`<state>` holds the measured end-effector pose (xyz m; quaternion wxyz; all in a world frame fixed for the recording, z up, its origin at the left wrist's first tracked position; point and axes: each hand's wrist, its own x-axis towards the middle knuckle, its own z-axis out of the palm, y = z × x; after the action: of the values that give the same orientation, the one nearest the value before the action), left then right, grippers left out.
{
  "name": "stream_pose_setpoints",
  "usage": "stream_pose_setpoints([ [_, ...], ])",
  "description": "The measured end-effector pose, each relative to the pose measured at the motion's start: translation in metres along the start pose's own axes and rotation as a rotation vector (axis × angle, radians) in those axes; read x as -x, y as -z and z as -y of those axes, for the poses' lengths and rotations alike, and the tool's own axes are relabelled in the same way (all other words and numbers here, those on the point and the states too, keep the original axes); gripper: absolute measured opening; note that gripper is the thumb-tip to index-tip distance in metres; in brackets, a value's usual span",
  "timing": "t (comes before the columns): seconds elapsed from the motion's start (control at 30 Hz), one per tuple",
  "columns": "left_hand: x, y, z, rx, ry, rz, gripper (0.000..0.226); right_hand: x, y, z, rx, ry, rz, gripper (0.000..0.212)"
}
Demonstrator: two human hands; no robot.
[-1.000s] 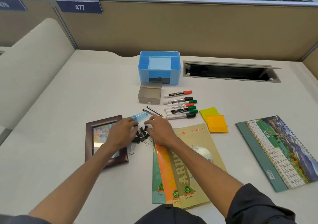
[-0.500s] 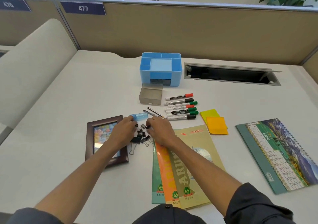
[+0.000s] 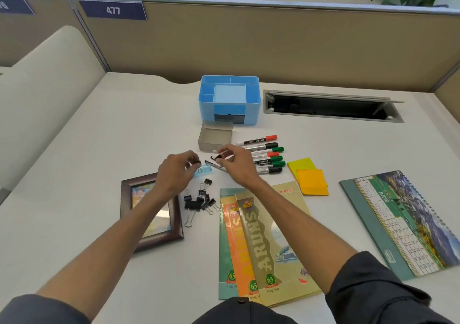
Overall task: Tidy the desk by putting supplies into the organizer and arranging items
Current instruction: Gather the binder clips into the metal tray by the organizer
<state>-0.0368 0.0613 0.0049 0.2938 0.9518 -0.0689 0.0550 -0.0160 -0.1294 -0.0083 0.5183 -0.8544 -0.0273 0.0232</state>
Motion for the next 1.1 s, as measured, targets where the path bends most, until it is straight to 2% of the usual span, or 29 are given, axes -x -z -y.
stream_pose_setpoints([
  [0.17, -0.043, 0.003, -0.007, 0.281, 0.078, -0.055, 0.007, -0.03, 0.009, 0.007, -0.023, -0.042, -0.089, 0.023],
  [0.33, -0.081, -0.009, -0.014, 0.353, 0.179, -0.06, 0.011, -0.057, 0.011, 0.012, 0.032, -0.094, -0.152, 0.016],
  [0.47, -0.101, -0.019, -0.014, 0.357, 0.247, -0.037, 0.021, -0.072, 0.009, 0.013, 0.103, -0.116, -0.112, 0.014],
  [0.67, -0.1, -0.024, -0.012, 0.305, 0.218, 0.026, 0.036, -0.071, 0.011, 0.006, 0.177, -0.071, -0.064, 0.022],
  [0.8, -0.089, -0.021, -0.004, 0.248, 0.164, -0.014, 0.031, -0.061, 0.012, 0.002, 0.197, -0.011, -0.092, 0.021],
  [0.93, -0.071, -0.017, -0.003, 0.204, 0.113, -0.044, 0.022, -0.046, 0.007, 0.0, 0.211, 0.044, -0.029, 0.018],
  [1.1, -0.037, -0.023, -0.001, 0.219, 0.175, -0.063, 0.017, -0.024, -0.004, -0.004, 0.276, 0.033, 0.065, 0.019],
])
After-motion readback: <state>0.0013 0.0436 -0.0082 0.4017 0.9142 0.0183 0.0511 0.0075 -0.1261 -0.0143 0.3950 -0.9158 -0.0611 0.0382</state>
